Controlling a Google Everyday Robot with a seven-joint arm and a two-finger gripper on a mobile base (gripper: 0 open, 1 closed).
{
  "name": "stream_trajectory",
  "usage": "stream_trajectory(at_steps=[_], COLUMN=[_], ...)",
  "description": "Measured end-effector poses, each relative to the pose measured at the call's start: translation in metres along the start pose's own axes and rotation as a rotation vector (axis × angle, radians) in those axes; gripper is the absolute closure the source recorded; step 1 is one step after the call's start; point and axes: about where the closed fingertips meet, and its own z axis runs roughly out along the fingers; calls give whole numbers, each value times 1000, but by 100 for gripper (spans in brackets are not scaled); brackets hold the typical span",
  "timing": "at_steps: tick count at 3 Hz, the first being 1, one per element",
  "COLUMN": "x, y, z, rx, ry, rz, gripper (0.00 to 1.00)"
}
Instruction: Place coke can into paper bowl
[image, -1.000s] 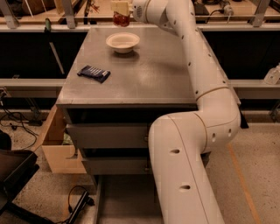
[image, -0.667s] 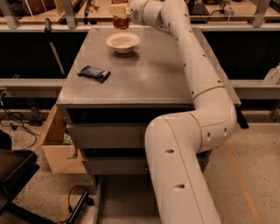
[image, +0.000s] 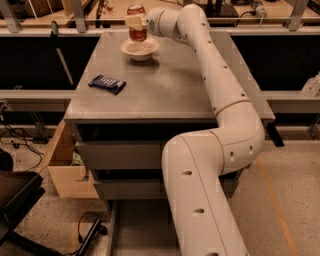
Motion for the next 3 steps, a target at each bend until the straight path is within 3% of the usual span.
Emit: stream_trajectory(at_steps=[1,3], x=[26,29], y=[-12,-8], z=[6,11], rx=[23,17], ry=[15,18], rz=[13,15], gripper=[100,59])
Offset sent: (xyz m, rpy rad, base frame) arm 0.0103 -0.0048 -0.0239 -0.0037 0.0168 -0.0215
